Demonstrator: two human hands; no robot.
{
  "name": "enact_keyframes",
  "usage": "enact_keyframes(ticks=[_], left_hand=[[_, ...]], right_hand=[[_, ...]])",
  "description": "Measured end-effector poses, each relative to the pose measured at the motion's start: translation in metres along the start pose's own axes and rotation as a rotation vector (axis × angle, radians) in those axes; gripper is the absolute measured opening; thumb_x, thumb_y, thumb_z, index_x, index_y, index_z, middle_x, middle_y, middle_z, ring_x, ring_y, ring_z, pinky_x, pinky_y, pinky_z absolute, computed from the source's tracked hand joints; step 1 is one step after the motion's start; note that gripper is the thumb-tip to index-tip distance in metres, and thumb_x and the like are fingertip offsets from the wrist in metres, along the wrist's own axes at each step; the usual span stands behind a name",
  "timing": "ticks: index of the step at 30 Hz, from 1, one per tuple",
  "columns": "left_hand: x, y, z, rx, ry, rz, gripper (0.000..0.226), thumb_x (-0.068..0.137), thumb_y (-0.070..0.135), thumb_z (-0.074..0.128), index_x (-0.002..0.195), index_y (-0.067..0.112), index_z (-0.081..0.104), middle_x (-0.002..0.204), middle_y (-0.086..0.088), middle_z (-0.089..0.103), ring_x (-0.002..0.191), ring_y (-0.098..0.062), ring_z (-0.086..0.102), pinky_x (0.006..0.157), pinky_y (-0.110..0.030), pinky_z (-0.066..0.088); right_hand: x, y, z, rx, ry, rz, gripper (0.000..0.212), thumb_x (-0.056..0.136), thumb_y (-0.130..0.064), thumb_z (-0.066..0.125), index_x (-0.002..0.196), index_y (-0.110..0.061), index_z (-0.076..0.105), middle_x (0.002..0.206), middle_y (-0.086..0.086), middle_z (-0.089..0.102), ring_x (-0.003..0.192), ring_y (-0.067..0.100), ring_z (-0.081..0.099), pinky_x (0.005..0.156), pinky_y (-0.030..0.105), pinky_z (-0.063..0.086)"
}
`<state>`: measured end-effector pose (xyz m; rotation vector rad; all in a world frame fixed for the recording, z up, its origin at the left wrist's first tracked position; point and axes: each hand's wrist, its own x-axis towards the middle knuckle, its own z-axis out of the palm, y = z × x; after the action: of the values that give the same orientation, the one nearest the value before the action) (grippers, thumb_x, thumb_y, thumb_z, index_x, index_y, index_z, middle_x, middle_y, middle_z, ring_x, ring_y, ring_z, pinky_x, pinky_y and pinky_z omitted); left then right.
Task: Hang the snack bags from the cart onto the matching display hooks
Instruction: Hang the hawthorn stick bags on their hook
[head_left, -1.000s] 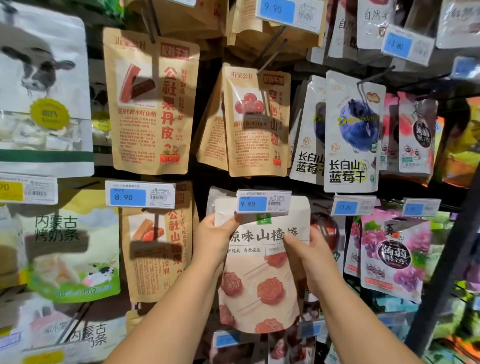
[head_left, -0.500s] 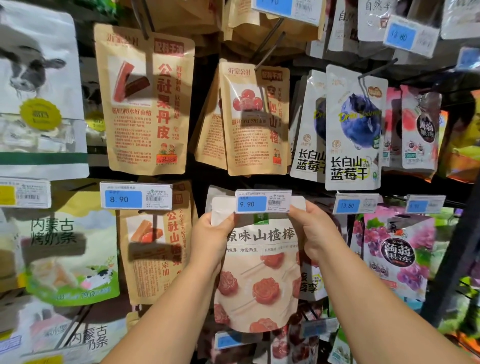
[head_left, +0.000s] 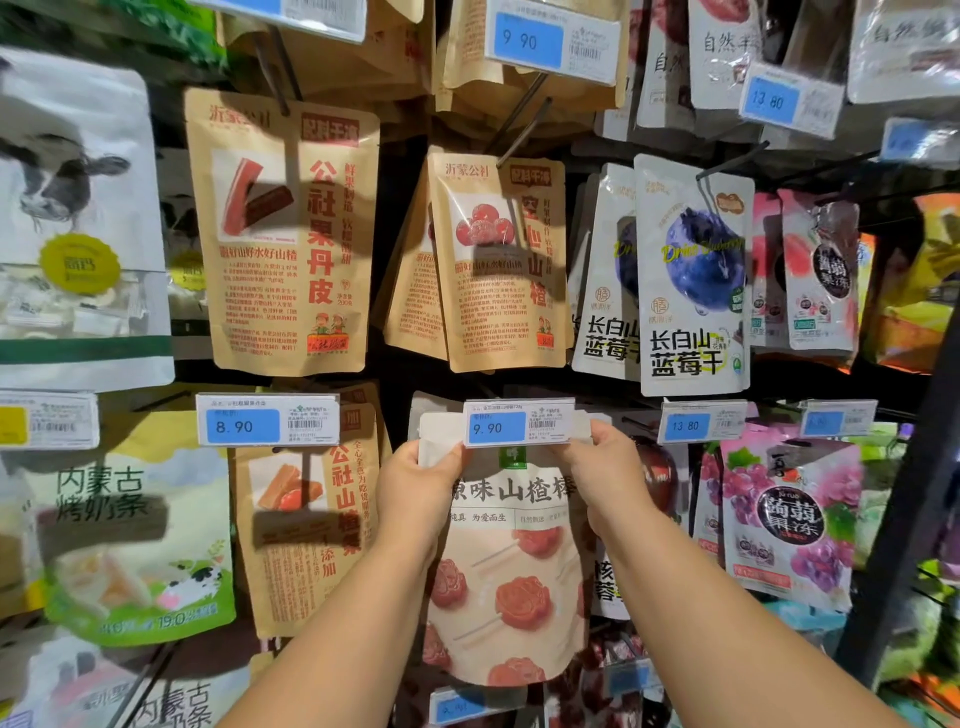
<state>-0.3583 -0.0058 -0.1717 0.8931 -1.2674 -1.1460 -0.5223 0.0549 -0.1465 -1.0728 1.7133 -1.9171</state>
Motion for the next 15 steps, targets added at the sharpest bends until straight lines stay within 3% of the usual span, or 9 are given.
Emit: enact_keyframes(ticks=[10,15], left_hand=[[0.0026,0.0015,0.0032,0.056,0.032,-0.031,0.014,0.081,0.032,0.075,0.090,0.024,0.067,0.086,0.006,0.072,0.084,-0.017,0.068,0.079,-0.040,0.057],[0.0033,0.0068,-0.0020,0.142,-0.016,0.019,0.016,0.079,0.034,0.075,0.087,0.028,0.064,0.087,0.009,0.072,0.083,-0.014,0.068,0.076,-0.039,0.058]], right_hand=[[-0.0086,-0.0088,-0.0064,-0.029,-0.081,-0.028,0.013,0.083,-0.014,0.074,0.092,-0.022,0.068,0.091,-0.003,0.075,0.090,0.018,0.071,0.077,0.033,0.057],[-0.0106,-0.0067,-0.0039,-0.061,-0.082,-0.041,0.017,0.084,-0.014,0.071,0.092,-0.027,0.064,0.096,-0.005,0.073,0.095,0.018,0.069,0.084,0.036,0.055]])
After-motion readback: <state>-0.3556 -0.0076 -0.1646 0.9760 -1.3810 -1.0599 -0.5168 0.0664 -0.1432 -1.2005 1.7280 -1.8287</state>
